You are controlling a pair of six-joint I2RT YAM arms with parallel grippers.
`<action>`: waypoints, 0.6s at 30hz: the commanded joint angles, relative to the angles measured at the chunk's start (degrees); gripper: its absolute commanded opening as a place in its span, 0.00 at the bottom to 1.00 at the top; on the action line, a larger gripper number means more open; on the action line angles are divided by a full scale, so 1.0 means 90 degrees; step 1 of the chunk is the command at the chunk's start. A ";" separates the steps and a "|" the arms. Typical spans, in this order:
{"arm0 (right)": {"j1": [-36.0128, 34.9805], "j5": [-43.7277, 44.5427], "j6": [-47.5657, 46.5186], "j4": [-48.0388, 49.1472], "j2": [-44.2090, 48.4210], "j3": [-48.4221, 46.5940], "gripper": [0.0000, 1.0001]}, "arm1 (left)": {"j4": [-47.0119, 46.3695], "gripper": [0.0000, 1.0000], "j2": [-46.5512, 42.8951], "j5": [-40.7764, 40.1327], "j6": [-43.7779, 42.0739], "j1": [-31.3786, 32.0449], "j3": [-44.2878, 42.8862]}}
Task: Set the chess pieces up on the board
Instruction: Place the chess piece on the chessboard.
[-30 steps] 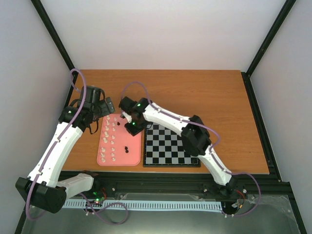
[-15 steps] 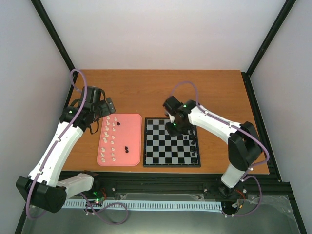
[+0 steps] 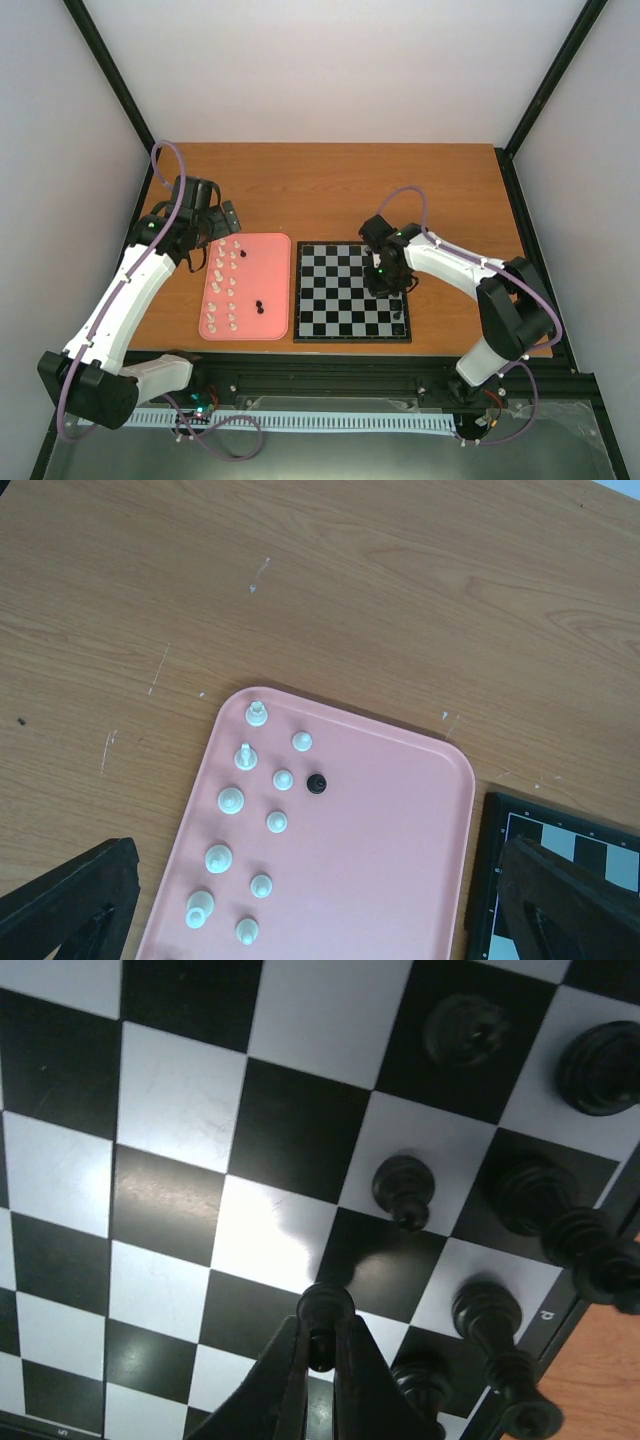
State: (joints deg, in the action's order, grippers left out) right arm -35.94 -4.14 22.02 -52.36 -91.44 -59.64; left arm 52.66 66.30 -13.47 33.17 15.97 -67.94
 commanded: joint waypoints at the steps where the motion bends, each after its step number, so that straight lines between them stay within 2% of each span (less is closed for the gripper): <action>1: 0.0197 0.0045 0.0036 0.0212 -0.0016 0.0059 0.03 | -0.0092 1.00 0.0017 0.0013 -0.0043 -0.0026 -0.0039; 18: 0.0304 0.0275 -0.0077 0.0220 -0.0240 0.0073 0.05 | -0.0070 1.00 -0.0036 -0.0007 -0.0033 -0.0026 -0.0019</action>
State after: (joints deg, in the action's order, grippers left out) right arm -33.82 -3.22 21.89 -50.89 -92.77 -59.33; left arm 52.60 66.30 -13.50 33.17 15.97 -67.94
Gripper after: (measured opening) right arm 0.067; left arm 0.998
